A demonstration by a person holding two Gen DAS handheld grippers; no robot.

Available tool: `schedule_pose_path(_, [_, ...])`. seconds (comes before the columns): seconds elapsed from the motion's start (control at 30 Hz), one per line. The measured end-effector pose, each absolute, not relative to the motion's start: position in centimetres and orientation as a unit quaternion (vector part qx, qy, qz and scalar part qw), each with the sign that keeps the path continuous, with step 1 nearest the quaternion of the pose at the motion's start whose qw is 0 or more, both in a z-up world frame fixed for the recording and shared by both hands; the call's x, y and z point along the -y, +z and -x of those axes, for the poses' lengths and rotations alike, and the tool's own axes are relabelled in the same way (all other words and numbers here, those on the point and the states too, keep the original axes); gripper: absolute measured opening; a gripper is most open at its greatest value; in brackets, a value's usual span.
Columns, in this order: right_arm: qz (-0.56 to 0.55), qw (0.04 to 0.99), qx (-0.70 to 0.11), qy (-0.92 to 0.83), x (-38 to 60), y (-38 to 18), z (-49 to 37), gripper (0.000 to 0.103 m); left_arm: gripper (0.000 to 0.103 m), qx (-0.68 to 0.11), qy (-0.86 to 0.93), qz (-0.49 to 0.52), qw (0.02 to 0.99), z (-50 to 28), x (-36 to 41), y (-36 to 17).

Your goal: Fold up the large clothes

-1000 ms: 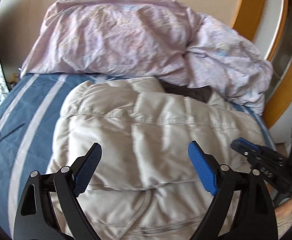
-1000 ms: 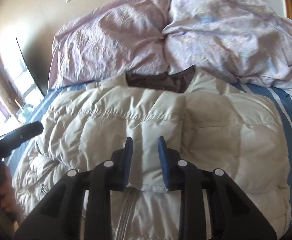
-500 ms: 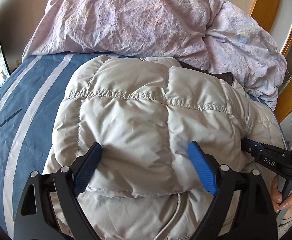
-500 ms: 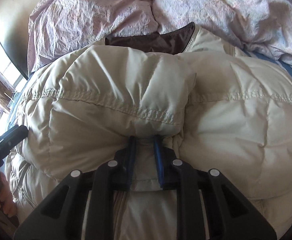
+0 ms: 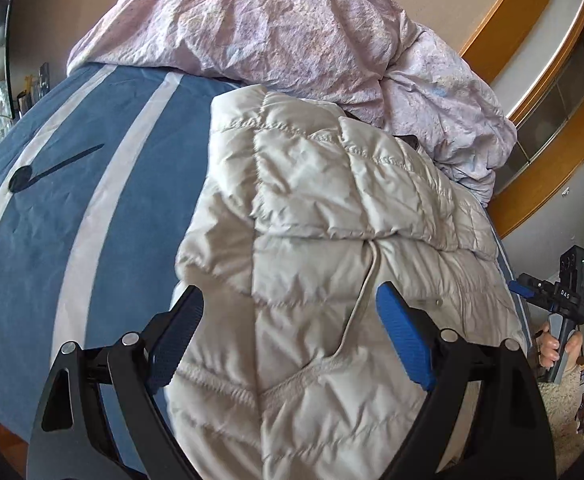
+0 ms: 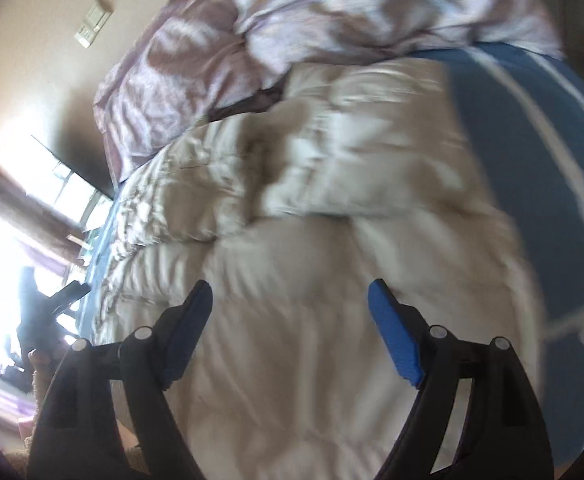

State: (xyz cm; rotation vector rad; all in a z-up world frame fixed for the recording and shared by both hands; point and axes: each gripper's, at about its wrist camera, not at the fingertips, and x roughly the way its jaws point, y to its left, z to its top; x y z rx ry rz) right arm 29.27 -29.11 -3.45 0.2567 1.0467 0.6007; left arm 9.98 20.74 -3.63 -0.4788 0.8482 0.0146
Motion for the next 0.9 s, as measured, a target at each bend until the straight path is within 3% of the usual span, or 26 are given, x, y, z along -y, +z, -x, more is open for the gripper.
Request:
schedule_pose_path(0.27, [-0.213,0.814,-0.501,0.204,41.7,-7.1,-23.4,0.080,0.089,-0.438,0.007,0.249,0.864,-2.6,-22.7,-6.6])
schedule_pose_path(0.33, [-0.241,0.797,-0.507,0.224,42.9,-8.4,-22.6,0.076,0.089,-0.437,0.001,0.260,0.861,-1.5,-22.6,-7.2])
schedule_pose_path(0.67, [-0.289,0.747,-0.538,0.264,43.4,-11.4,-21.9,0.069,0.088,-0.434,-0.033,0.327,0.839,0.1,-22.5,-9.3])
schedule_pose_path(0.9, [-0.272,0.751,-0.550,0.243,43.4,-11.8,-21.4,0.060,0.079,-0.441,-0.053,0.329,0.833,0.4,-20.8,-9.4])
